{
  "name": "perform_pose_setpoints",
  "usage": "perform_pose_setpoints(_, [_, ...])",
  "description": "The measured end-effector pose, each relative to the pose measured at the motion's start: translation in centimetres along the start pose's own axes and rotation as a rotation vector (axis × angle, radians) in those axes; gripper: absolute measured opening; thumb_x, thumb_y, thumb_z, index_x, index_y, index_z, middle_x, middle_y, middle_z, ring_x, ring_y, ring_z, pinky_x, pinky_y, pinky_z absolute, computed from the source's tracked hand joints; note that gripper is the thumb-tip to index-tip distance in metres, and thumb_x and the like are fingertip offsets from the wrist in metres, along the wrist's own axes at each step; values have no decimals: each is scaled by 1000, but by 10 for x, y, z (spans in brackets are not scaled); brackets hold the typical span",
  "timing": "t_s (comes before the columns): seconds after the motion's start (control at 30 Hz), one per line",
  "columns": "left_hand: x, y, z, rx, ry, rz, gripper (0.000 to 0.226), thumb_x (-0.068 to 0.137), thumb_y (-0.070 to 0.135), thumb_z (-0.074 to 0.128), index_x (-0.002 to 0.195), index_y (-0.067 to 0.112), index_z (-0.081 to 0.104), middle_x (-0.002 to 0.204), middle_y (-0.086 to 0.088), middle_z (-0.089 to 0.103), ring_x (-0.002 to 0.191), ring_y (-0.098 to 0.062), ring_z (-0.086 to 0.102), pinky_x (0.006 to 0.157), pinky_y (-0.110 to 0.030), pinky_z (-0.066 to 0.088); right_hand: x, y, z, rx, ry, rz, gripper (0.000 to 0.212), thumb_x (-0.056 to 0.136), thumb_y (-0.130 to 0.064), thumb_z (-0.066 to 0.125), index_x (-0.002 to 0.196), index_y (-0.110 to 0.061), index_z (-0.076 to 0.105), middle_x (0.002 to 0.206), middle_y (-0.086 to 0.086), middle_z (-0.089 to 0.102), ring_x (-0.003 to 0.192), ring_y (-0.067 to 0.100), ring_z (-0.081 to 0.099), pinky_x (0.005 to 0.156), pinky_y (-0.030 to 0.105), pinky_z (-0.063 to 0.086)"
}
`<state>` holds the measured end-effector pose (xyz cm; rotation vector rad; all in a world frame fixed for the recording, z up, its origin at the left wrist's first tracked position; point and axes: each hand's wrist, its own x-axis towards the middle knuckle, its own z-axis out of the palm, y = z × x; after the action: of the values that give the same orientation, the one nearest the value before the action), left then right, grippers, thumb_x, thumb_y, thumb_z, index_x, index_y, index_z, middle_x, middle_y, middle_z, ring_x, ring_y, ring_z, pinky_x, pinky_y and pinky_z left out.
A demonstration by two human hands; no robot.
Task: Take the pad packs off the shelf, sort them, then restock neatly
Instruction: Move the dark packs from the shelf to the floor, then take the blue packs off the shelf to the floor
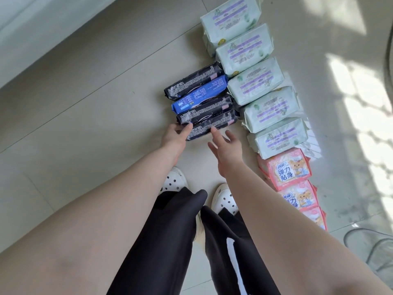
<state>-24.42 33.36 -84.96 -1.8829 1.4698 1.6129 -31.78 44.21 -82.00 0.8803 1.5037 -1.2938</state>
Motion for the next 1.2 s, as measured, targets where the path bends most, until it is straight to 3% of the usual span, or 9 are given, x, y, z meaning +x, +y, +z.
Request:
perform_pose_setpoints(0.17, [-62,8,-16,91,-9,-1,50,94,40,55,134,12,46,135,-5,53,120,-20,52,100,-27,38,-41,-5,-9,-84,28,28,63,86,-18,72,139,-2,40,125,13,52,82,14,61,100,38,50])
perform_pose_setpoints(0.3, [-136,23,-43,155,-38,-30,47,95,37,53,135,12,46,135,-5,53,120,-21,52,86,-23,35,-115,-14,-26,-205,10,13,54,88,-19,70,133,-2,46,124,15,56,96,22,61,96,37,52])
perform_pose_setpoints(0.4, [-191,44,-69,221,-79,37,45,94,33,56,134,13,48,133,-6,55,114,-21,54,80,-26,41,-180,-32,-37,-373,-17,-78,46,87,-21,70,128,-7,52,121,14,62,95,22,62,96,39,52])
perform_pose_setpoints(0.47, [-229,61,-93,345,-121,129,45,93,31,58,133,13,49,133,-8,55,116,-23,55,87,-30,47,-225,-48,-42,-579,-14,-192,47,86,-24,71,127,-10,55,116,8,64,95,20,62,97,41,50])
perform_pose_setpoints(0.53, [-271,81,-122,489,-167,252,46,92,29,59,134,14,48,135,-7,54,122,-22,53,100,-32,42,-272,-61,-45,-829,-53,-308,50,86,-26,70,131,-14,52,118,4,61,103,19,60,96,36,49])
perform_pose_setpoints(0.63, [-336,113,-172,692,-202,449,49,91,29,61,136,15,46,138,-5,52,127,-20,48,105,-30,36,-344,-73,-42,-1106,-128,-469,52,88,-28,68,135,-16,50,127,5,59,115,18,56,94,29,44])
perform_pose_setpoints(0.73, [-394,129,-224,834,-165,593,53,90,27,61,138,15,44,139,-6,50,128,-22,46,104,-28,35,-404,-77,-36,-1219,-157,-578,52,89,-27,66,137,-17,49,131,6,57,121,18,53,94,29,42])
perform_pose_setpoints(0.83, [-441,126,-268,911,-82,617,54,88,26,62,138,13,44,139,-8,50,128,-24,46,105,-29,35,-458,-77,-30,-1365,-192,-722,54,91,-30,64,140,-18,45,136,4,54,124,21,51,94,30,41])
perform_pose_setpoints(1.2, [-616,116,-383,853,247,800,56,86,24,64,137,21,44,137,-4,49,128,-25,42,101,-34,40,-670,-109,23,-1733,-158,-1253,54,89,-27,62,140,-21,43,133,7,53,121,28,49,92,37,47])
